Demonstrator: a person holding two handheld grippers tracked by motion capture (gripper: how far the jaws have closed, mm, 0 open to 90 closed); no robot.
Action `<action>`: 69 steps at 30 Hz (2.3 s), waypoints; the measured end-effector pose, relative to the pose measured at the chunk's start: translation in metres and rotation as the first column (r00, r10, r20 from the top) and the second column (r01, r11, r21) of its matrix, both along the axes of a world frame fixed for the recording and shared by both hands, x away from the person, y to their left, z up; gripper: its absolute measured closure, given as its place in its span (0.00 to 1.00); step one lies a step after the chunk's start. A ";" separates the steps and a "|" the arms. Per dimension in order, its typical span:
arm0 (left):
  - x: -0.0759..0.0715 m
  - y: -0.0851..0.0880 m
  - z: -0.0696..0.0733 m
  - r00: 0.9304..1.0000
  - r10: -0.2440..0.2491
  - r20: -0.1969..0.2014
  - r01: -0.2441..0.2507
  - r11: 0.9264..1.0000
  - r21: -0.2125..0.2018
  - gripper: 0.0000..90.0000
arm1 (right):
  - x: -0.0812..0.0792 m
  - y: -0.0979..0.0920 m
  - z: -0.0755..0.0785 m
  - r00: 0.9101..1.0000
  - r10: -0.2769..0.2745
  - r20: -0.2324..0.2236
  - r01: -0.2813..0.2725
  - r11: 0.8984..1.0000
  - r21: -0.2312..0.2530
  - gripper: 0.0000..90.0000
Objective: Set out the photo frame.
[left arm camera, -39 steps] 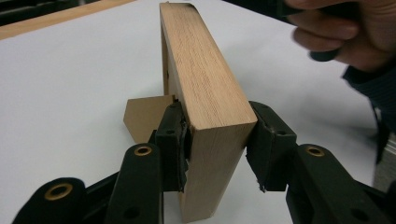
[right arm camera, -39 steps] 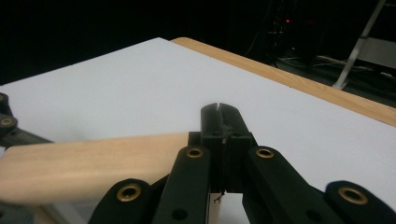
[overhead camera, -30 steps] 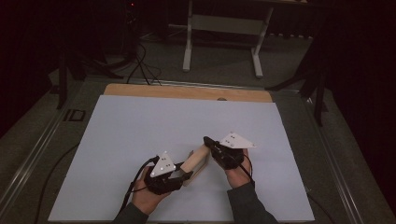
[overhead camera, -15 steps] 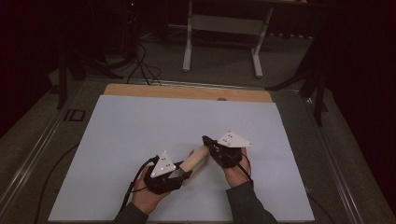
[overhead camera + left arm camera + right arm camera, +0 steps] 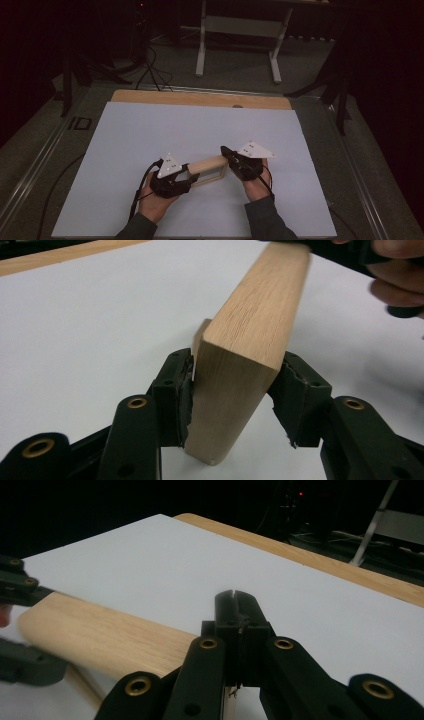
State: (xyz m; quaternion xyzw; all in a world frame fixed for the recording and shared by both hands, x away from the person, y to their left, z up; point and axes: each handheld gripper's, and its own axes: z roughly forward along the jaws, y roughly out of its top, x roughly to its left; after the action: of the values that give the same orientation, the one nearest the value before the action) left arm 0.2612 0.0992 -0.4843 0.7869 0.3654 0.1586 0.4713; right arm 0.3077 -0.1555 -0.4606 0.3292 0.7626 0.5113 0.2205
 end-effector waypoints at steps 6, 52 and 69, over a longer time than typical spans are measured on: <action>0.004 0.003 -0.001 1.000 0.027 -0.014 -0.027 0.999 0.019 0.59 | -0.002 -0.003 0.001 1.000 0.000 -0.007 0.000 1.000 0.002 1.00; 0.013 0.006 0.000 0.999 0.035 -0.016 -0.035 0.999 0.007 0.64 | 0.003 -0.017 -0.017 0.970 0.207 -0.127 -0.211 0.977 -0.016 0.45; 0.014 0.005 -0.001 0.999 0.035 -0.016 -0.035 0.999 0.011 0.63 | 0.005 -0.014 -0.021 0.974 0.191 -0.123 -0.201 0.977 -0.068 0.54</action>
State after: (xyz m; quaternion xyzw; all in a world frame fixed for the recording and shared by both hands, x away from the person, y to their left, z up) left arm 0.2750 0.1044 -0.4857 0.7842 0.3821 0.1623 0.4612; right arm 0.3123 -0.1699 -0.4815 0.2725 0.8227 0.4797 0.1373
